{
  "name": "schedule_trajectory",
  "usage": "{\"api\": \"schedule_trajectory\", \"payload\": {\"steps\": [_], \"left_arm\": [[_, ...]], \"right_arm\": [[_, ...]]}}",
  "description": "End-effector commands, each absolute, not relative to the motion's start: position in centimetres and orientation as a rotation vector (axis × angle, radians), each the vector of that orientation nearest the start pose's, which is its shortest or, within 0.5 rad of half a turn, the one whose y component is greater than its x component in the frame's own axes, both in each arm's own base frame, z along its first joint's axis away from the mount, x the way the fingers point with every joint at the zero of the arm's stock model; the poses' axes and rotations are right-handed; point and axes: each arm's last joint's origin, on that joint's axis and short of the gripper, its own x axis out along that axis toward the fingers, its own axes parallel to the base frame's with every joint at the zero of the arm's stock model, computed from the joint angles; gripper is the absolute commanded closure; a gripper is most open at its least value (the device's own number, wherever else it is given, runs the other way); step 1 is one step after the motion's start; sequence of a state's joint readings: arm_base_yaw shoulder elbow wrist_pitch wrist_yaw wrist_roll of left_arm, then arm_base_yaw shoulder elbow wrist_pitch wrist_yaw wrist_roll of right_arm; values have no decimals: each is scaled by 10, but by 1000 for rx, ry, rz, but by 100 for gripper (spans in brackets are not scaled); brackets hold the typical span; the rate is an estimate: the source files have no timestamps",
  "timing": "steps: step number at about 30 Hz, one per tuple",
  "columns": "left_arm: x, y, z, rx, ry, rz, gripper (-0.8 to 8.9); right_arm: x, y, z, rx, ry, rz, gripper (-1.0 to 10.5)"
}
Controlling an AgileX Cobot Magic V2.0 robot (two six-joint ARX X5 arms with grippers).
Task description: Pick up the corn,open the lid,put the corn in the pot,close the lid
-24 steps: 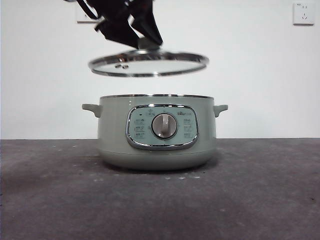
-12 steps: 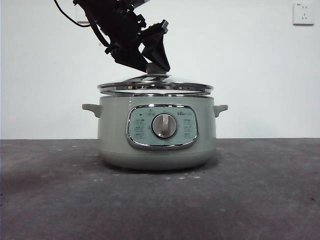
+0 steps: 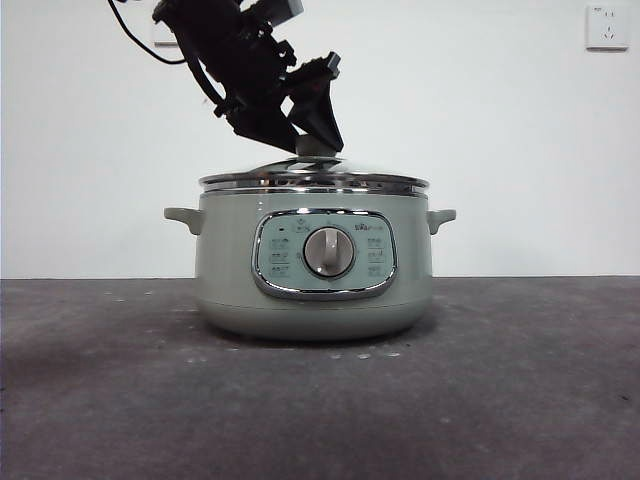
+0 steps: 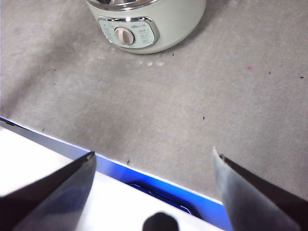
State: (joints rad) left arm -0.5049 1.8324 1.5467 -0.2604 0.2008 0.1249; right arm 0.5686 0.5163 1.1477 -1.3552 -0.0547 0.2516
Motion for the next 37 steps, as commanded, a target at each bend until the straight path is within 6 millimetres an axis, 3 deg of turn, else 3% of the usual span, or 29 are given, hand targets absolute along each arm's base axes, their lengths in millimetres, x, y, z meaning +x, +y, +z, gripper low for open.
{"api": "schedule_trajectory", "payload": {"steps": [1, 19, 21, 26, 37], "left_arm": [[370, -211, 305, 209, 451, -731, 822], [368, -208, 300, 219, 518, -719, 810], [368, -208, 299, 220, 524, -719, 764], [368, -207, 299, 220, 525, -718, 450], [370, -203, 303, 206, 521, -705, 436]], "right_arm": [[19, 14, 359, 46, 809, 489, 542], [19, 14, 359, 43, 806, 482, 542], [19, 14, 359, 42, 807, 482, 542], [19, 14, 359, 42, 807, 482, 541], [19, 14, 359, 39, 804, 472, 541]]}}
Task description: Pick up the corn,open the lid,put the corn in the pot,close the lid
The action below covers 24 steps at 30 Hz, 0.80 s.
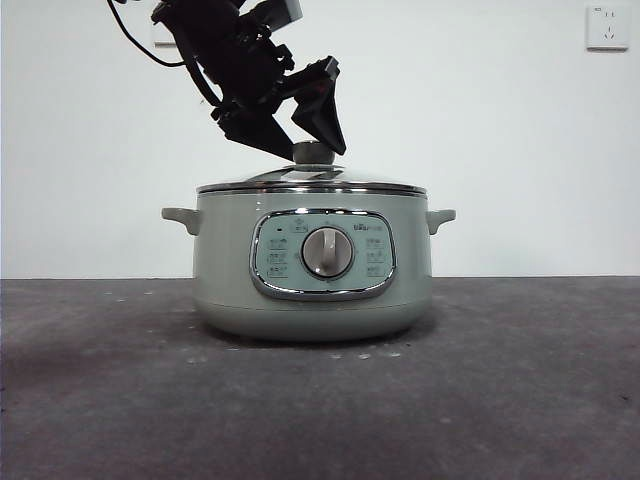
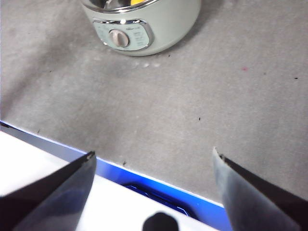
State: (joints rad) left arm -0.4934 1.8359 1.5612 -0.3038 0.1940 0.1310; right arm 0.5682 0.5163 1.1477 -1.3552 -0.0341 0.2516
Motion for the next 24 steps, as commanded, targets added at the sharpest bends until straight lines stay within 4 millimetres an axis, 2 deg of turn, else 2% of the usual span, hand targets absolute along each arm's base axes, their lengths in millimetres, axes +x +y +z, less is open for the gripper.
{"api": "schedule_trajectory", "payload": {"steps": [1, 7, 11, 18, 24], "left_arm": [[369, -202, 305, 204, 519, -704, 436], [356, -195, 331, 198, 471, -704, 436], [330, -182, 363, 191, 451, -719, 436], [251, -141, 422, 192, 463, -723, 436], [185, -106, 448, 163, 503, -714, 436]], "right_arm": [[19, 14, 359, 39, 804, 471, 541], [20, 13, 359, 34, 800, 458, 541], [20, 13, 359, 26, 795, 446, 541], [20, 12, 359, 3, 786, 430, 541], [21, 13, 359, -6, 784, 435, 541]]}}
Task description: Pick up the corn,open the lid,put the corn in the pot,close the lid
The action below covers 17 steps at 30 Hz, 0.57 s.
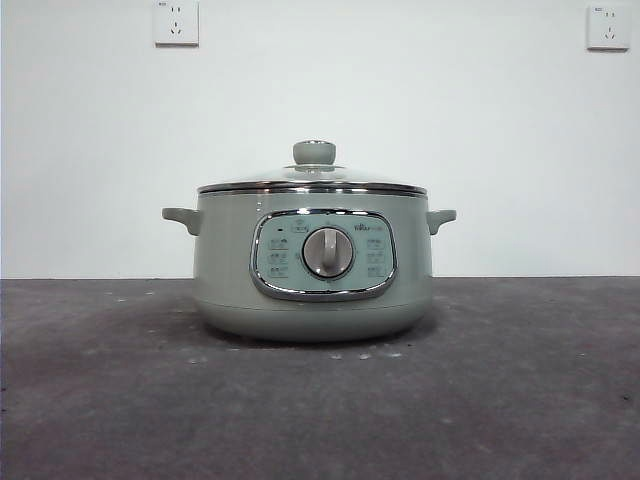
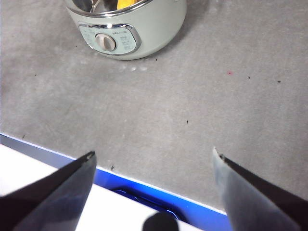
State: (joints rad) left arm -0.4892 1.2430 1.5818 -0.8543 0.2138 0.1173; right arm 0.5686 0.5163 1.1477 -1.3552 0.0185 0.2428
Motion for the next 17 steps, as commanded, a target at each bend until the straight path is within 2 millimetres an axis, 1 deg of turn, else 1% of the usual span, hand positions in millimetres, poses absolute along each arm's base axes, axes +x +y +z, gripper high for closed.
{"api": "schedule_trajectory", "payload": {"steps": [1, 5, 8, 11, 17], "left_arm": [[177, -101, 450, 163, 510, -714, 436], [148, -86, 453, 159, 559, -710, 436], [135, -79, 451, 161, 602, -708, 436], [130, -76, 449, 167, 643, -706, 436], [130, -76, 446, 171, 676, -705, 436]], "right_arm": [[21, 13, 359, -6, 785, 434, 541], [21, 13, 359, -6, 785, 435, 541], [21, 13, 359, -6, 785, 435, 541], [21, 13, 359, -6, 785, 435, 541], [21, 13, 359, -6, 785, 435, 541]]}}
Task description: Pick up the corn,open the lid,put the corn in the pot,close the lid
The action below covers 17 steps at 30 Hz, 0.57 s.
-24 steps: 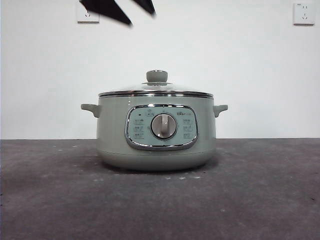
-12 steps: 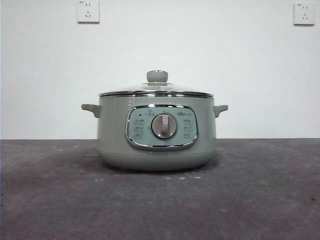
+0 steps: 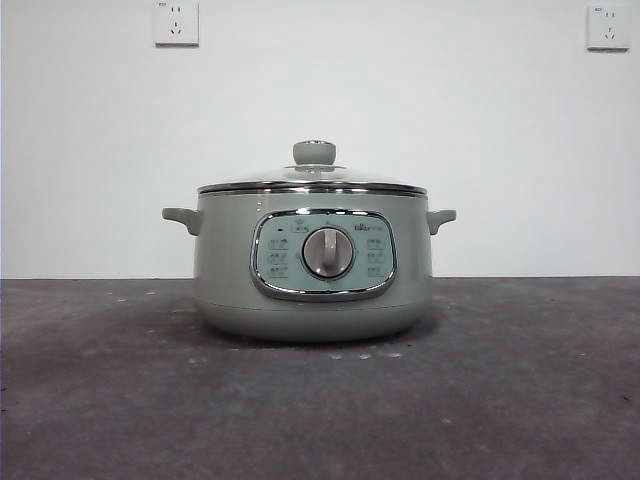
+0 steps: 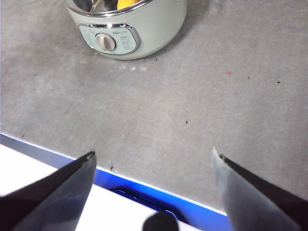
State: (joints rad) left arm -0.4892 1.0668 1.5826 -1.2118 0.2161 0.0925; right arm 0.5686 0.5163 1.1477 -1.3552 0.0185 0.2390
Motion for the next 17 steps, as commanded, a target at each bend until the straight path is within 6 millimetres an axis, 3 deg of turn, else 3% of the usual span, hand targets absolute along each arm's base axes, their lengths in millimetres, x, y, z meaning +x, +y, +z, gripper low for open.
{"api": "schedule_trajectory", "payload": {"steps": [1, 5, 9, 11, 17], "left_arm": [[130, -76, 446, 171, 677, -705, 437], [130, -76, 446, 171, 678, -705, 453], [130, -76, 446, 171, 678, -705, 709], [130, -76, 446, 172, 678, -705, 813], [130, -76, 446, 172, 678, -705, 822]], "right_arm": [[21, 13, 359, -6, 785, 435, 541], [21, 13, 359, -5, 785, 435, 591], [21, 13, 359, -6, 785, 435, 872], [21, 13, 359, -7, 785, 435, 957], [21, 13, 359, -13, 783, 437, 958]]}}
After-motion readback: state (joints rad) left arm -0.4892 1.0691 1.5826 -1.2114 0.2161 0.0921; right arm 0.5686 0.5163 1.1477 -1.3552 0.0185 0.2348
